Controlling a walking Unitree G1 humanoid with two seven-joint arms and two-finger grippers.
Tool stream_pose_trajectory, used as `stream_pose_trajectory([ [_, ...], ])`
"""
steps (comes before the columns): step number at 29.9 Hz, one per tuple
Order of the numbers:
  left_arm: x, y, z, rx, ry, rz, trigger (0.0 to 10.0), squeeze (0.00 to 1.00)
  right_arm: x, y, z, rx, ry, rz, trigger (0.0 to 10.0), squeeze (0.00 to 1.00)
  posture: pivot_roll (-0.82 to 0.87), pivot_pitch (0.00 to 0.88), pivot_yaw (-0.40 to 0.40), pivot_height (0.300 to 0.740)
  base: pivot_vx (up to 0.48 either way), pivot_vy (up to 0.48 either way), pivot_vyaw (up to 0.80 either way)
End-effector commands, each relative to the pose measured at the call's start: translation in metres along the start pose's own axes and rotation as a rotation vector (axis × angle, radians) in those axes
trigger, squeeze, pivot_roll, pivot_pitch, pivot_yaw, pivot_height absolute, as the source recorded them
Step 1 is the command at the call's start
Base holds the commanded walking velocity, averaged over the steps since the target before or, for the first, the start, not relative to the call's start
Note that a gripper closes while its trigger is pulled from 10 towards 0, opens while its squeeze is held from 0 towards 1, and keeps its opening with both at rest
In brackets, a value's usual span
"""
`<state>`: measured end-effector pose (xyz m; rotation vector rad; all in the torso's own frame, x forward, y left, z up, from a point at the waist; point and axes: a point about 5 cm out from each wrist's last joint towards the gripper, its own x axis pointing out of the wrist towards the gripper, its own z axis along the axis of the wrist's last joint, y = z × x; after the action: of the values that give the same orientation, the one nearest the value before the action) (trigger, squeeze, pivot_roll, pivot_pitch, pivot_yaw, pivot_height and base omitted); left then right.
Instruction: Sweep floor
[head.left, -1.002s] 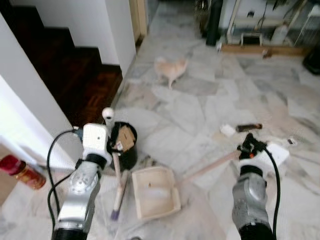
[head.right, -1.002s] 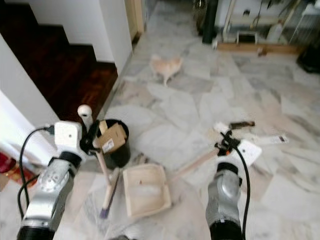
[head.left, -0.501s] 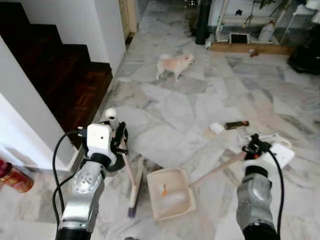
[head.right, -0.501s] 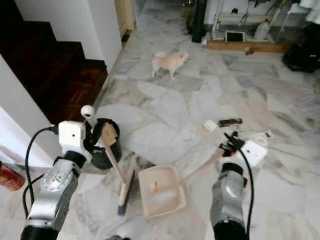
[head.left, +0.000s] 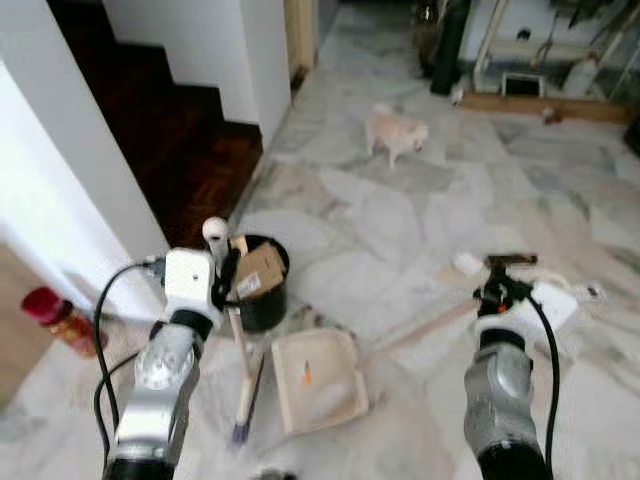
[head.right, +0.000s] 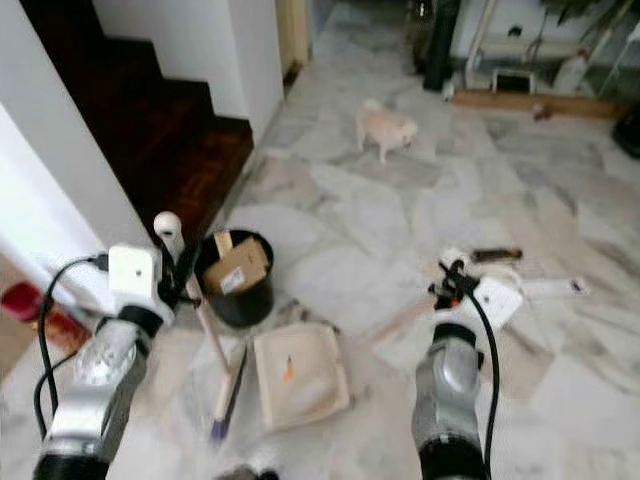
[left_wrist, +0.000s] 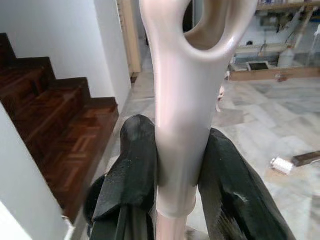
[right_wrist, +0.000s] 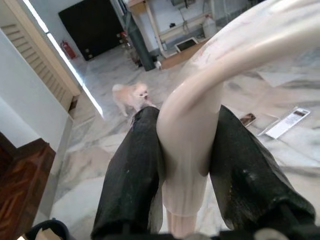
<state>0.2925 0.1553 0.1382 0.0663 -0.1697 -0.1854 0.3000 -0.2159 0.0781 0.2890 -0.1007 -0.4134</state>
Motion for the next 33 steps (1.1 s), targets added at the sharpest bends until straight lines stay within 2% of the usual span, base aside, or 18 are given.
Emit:
stream_pose_trajectory([
  [1, 0.0018, 0.0025, 0.0114, 0.006, -0.050, 0.002, 10.0, 0.00, 0.0031, 0.0021, 0.0063, -0.001, -0.026, 0.005, 10.0, 0.00, 0.06, 0.066, 0.012, 0.740, 0.000, 0.480, 0.00],
  [5, 0.0022, 0.0022, 0.0110, 0.015, -0.047, 0.001, 10.0, 0.00, 0.0033, 0.0025, 0.0063, -0.010, -0.027, 0.009, 10.0, 0.00, 0.06, 0.060, 0.012, 0.740, 0.000, 0.435, 0.00],
  [14, 0.0019, 0.0007, 0.0107, 0.022, -0.049, -0.006, 10.0, 0.00, 0.0035, 0.0039, 0.0061, -0.008, -0.026, 0.012, 10.0, 0.00, 0.06, 0.046, 0.012, 0.740, 0.000, 0.000, 0.46],
  [33, 0.0037, 0.0032, 0.0109, 0.051, -0.037, -0.001, 10.0, 0.00, 0.0032, 0.0024, 0.0060, 0.000, -0.027, 0.003, 10.0, 0.00, 0.06, 0.057, 0.018, 0.740, 0.027, 0.000, 0.00],
])
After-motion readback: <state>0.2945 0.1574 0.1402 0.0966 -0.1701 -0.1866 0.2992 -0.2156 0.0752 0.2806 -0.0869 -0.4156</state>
